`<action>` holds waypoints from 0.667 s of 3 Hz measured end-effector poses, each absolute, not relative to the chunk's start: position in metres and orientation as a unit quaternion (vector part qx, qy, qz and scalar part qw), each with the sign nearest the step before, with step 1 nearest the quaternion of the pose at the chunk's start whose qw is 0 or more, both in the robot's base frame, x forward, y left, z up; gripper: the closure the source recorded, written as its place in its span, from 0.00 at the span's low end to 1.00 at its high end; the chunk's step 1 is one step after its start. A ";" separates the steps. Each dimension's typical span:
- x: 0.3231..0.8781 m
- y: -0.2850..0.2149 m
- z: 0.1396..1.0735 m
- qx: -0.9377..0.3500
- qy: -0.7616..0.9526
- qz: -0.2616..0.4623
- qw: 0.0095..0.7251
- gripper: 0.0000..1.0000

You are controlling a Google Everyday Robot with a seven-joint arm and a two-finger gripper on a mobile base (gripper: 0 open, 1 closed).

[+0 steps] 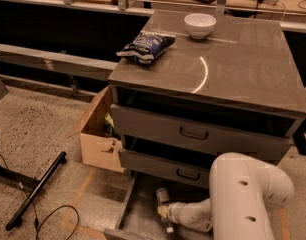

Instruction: Pick blue plastic bottle from middle drawer and place on counter

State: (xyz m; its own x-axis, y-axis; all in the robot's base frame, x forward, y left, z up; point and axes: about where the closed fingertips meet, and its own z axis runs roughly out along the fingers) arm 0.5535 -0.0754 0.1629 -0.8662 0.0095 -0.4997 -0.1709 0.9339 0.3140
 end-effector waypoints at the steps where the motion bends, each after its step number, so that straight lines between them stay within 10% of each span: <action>1: 0.539 -0.092 0.201 -0.085 0.948 0.193 0.237 1.00; 2: 0.524 -0.111 0.245 -0.145 0.940 0.206 0.231 1.00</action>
Offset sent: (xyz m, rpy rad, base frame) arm -0.0471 -0.0690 0.1400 -0.0045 -0.0220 0.3746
